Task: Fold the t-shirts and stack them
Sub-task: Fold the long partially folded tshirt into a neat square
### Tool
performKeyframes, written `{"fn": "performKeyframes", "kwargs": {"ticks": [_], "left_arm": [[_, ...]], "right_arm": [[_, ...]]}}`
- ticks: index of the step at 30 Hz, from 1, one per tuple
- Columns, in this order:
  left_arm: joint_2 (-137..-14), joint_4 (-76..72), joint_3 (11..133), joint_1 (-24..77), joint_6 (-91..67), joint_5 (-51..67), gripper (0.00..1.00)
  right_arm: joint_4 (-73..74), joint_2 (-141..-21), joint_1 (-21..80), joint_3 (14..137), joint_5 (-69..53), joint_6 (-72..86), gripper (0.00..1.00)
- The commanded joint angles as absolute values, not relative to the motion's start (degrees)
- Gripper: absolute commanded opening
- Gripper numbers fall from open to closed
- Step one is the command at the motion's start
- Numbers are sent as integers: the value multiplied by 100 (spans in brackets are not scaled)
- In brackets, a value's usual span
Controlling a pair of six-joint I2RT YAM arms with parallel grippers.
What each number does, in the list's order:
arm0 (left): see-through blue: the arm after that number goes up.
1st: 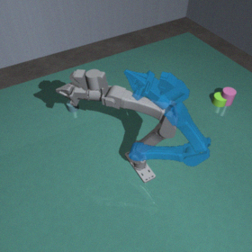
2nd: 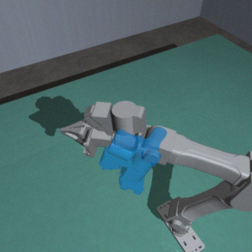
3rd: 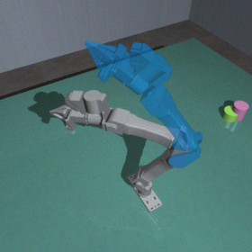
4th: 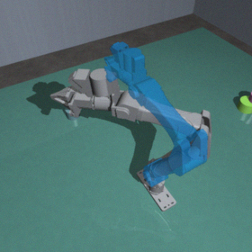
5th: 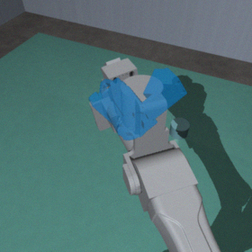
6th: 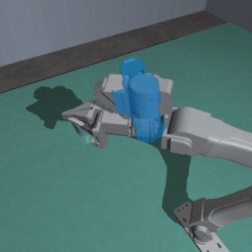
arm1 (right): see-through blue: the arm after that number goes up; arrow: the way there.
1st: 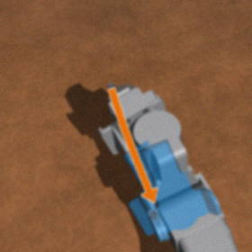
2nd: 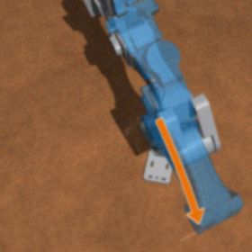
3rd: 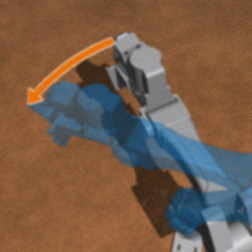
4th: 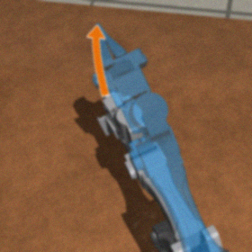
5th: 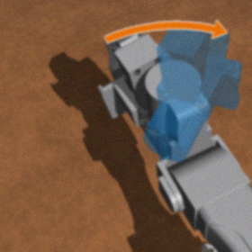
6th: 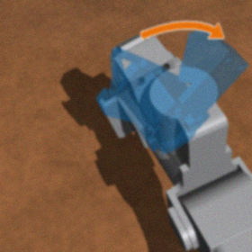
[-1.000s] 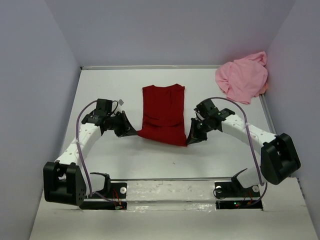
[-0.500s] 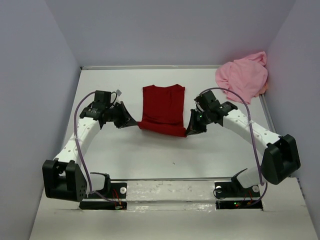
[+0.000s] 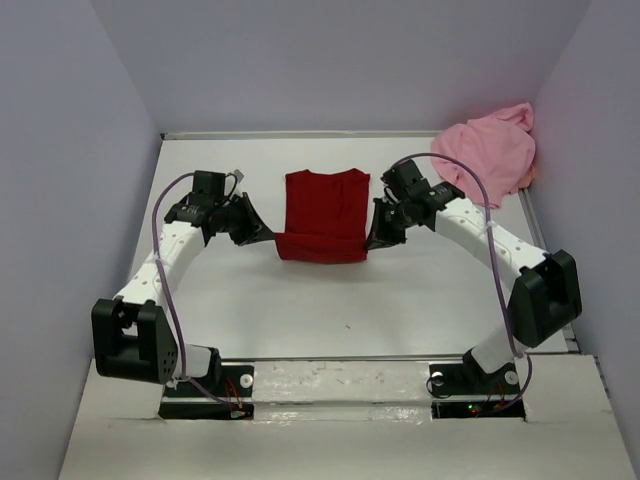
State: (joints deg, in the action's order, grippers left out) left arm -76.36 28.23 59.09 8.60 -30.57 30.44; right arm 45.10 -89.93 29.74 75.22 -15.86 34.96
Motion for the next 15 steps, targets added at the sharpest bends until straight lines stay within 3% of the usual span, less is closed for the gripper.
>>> {"fn": "performKeyframes", "kwargs": {"ticks": [1, 15], "left_arm": [[-7743, 2532, 6258, 844, -3111, 3041, 2], [-8376, 2373, 7145, 844, -3226, 2953, 2]], "right_arm": [[4605, -9114, 2997, 7989, -1380, 3331, 0], [4772, -9536, 2997, 8806, -1204, 3111, 0]]}}
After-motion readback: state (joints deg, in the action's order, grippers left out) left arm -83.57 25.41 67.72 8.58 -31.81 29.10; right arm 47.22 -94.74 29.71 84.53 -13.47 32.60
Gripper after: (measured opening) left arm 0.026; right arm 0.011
